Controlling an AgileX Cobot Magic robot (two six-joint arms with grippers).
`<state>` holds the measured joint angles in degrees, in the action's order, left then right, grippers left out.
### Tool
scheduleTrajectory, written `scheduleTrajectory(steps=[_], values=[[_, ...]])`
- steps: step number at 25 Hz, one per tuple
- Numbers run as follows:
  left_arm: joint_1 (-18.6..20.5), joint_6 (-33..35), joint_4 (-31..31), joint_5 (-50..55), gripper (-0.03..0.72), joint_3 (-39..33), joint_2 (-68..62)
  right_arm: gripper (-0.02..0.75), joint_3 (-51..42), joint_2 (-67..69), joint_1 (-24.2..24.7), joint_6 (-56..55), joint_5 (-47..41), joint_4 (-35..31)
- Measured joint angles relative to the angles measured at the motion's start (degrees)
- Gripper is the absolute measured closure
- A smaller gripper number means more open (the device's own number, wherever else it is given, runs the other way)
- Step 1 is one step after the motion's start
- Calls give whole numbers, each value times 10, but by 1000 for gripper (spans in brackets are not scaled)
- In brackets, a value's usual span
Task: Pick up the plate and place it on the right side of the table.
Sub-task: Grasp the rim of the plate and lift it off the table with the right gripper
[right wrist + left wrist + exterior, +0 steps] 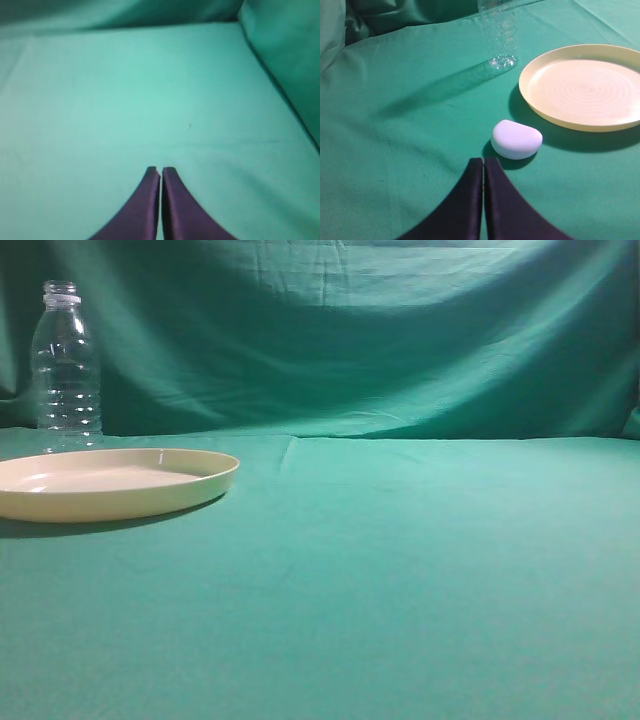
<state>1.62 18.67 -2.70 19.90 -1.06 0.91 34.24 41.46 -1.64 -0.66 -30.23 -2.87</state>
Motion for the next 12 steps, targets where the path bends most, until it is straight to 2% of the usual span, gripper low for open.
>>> scheduleTrajectory(steps=[4,8,12], values=[[0,0,0,0,688,0,0,738,70,88,-51,94,-96,-70],[0,0,0,0,688,0,0,738,144,201,-146,109,-175,-87],[0,0,0,0,688,0,0,738,218,314,-223,98,-187,-89]])
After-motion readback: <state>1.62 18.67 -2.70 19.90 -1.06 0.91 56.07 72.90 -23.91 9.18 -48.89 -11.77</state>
